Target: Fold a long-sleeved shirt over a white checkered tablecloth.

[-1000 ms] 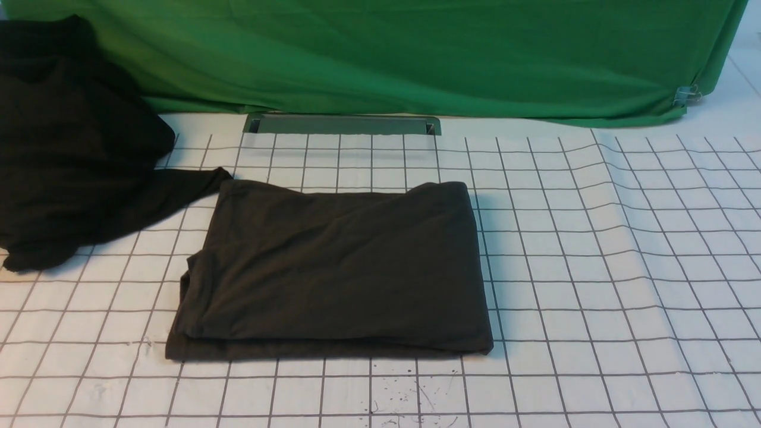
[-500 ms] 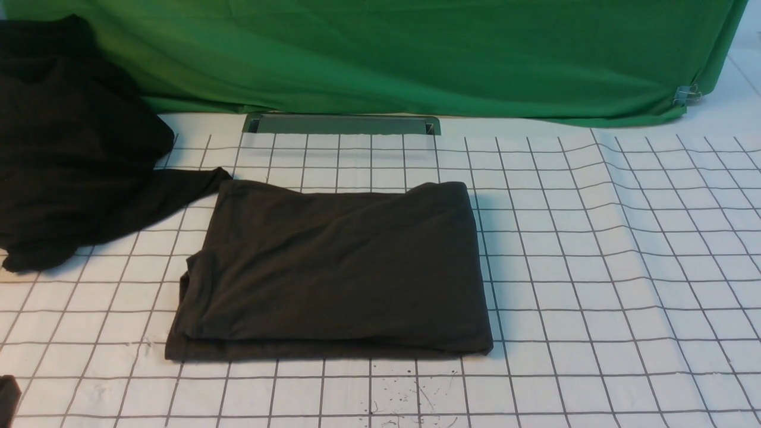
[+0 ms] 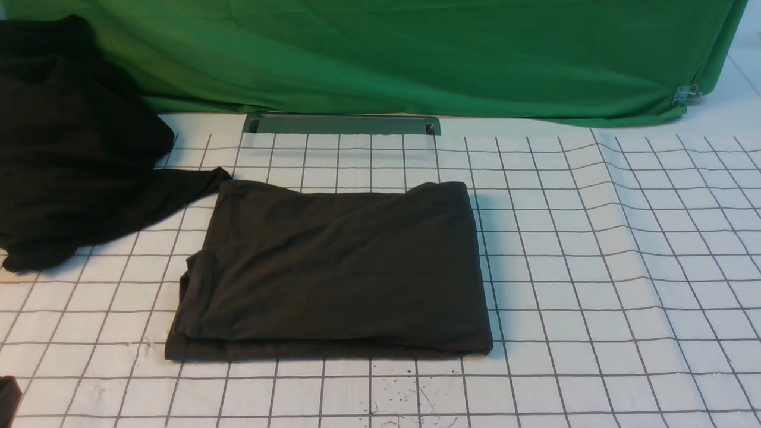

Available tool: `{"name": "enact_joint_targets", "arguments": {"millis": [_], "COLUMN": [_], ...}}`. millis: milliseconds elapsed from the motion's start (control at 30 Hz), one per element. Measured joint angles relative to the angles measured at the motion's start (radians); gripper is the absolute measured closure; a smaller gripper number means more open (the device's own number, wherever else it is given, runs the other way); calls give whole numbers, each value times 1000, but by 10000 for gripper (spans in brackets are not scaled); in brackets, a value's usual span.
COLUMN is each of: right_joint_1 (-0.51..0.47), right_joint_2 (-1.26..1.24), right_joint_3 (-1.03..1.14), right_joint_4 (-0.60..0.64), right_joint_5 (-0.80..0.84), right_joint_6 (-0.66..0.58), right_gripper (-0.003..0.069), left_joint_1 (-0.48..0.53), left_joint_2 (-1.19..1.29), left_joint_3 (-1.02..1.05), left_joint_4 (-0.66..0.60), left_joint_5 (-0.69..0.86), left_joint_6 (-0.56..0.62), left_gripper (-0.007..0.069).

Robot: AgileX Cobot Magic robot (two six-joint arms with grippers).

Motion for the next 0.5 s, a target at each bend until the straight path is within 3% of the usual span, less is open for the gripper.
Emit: {"name": "enact_joint_targets", "arguments": {"millis": [333, 400, 500], "right_joint_1": [0, 0, 0], "right_joint_2": [0, 1, 18], "right_joint_3": [0, 0, 0], "right_joint_4": [-12, -63, -199], "right_joint_5": [35, 74, 200], "right_joint_6": [24, 80, 275], "right_gripper": [418, 418, 417], "left_joint_1": [0, 0, 0], "left_joint_2": [0, 0, 0], "left_joint_3": [0, 0, 0], "left_joint_4": [0, 0, 0], "left_joint_5": [0, 0, 0], "left_joint_6": [0, 0, 0], "left_gripper": [623, 623, 623]}}
